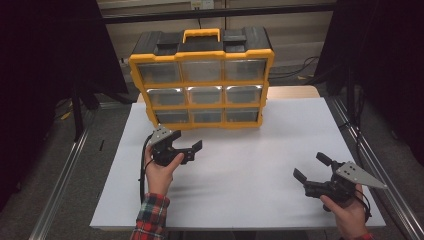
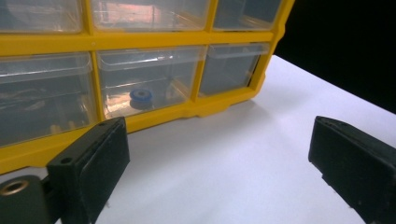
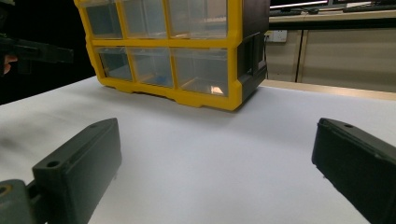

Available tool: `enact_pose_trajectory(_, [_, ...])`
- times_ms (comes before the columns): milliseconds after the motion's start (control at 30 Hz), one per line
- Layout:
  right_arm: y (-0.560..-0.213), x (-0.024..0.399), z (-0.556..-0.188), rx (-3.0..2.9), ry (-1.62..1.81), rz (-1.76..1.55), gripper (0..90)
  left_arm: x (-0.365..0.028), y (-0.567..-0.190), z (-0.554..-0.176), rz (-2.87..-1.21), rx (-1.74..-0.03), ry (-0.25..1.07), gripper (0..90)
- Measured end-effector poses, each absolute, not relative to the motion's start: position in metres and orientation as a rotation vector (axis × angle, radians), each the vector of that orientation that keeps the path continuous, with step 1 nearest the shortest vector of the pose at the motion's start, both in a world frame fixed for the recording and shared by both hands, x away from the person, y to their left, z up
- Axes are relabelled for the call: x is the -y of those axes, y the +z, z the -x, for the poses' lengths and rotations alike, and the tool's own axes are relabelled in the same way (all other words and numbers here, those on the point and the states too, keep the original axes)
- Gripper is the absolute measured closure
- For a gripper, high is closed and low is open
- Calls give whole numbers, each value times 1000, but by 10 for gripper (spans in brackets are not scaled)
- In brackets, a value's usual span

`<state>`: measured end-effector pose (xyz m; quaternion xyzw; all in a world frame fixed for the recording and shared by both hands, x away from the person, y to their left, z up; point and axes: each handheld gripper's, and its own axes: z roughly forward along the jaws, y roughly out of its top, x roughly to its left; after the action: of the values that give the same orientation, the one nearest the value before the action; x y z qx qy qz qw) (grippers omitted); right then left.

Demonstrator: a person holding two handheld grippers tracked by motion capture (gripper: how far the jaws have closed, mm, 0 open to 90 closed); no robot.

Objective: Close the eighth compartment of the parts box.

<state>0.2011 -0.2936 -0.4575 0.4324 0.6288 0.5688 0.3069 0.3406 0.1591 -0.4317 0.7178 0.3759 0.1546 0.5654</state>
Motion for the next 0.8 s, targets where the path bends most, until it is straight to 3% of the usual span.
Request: enact_pose_trajectory(800, [-457,293,-201,-1661,1508,-1144,8,-185,-442,-321,-1721,-845,384,37])
